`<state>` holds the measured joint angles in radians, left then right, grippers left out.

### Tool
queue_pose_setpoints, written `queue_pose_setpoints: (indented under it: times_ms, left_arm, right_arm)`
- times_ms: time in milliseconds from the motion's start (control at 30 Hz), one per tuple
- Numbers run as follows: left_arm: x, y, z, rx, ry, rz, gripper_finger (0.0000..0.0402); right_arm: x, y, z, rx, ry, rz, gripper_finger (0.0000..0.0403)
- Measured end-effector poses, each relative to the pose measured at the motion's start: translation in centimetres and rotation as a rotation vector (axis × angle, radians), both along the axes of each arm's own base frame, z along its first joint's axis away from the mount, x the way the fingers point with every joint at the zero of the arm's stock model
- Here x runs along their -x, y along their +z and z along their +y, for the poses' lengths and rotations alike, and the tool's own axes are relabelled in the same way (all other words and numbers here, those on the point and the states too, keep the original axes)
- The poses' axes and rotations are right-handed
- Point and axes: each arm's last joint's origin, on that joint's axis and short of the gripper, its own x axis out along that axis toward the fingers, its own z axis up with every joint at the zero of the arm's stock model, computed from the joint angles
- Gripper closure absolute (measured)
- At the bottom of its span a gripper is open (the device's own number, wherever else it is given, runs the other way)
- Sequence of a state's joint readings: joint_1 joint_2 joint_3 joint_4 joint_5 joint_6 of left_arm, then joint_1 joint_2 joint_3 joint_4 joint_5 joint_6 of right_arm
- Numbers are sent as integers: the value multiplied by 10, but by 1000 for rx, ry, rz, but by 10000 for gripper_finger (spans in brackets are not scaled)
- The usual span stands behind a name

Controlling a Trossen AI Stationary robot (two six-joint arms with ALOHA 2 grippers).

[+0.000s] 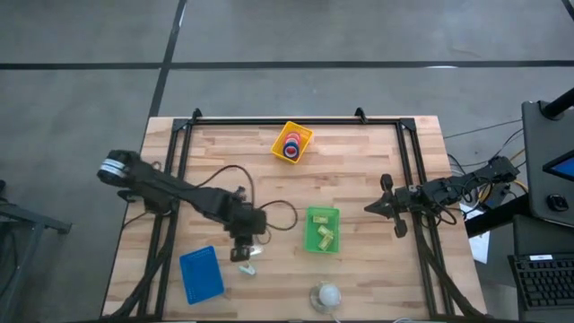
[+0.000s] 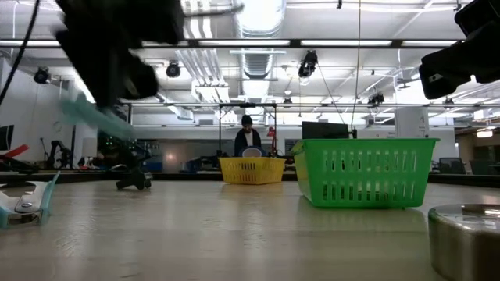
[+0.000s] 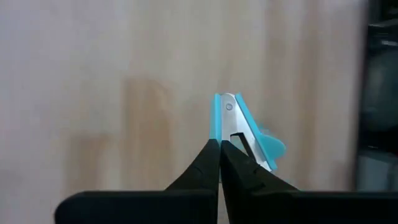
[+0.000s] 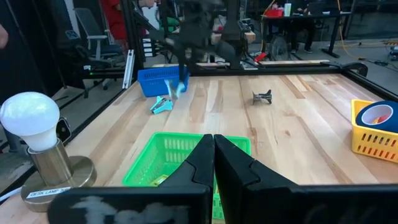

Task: Pick and place Stapler, Stapler remover, tape
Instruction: Put the right light blue stapler into the blue bin

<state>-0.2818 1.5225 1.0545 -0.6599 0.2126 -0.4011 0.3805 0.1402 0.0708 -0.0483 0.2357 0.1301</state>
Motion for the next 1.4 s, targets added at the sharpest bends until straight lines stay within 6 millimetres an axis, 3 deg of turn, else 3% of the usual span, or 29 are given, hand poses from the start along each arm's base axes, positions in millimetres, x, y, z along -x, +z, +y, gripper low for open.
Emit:
queue_pose_setpoints:
  times_ms: [267, 433, 567, 1067, 1400]
  left_arm:
    - [61, 45, -26, 99, 153, 69, 395]
    - [104, 52, -32, 55, 282, 227, 395]
    - [124, 45, -38, 54, 371, 319, 395]
    - [134, -26, -44, 180, 410, 448, 394]
    - [135, -39, -40, 194, 487, 467, 368]
  right_arm:
    - [0, 0, 0, 0, 0, 0, 394]
    - [0, 0, 0, 0, 0, 0, 394]
    - [0, 0, 0, 0, 0, -1, 394]
    - [0, 0, 0, 0, 0, 0, 394]
    - [0, 0, 0, 0, 0, 0, 394]
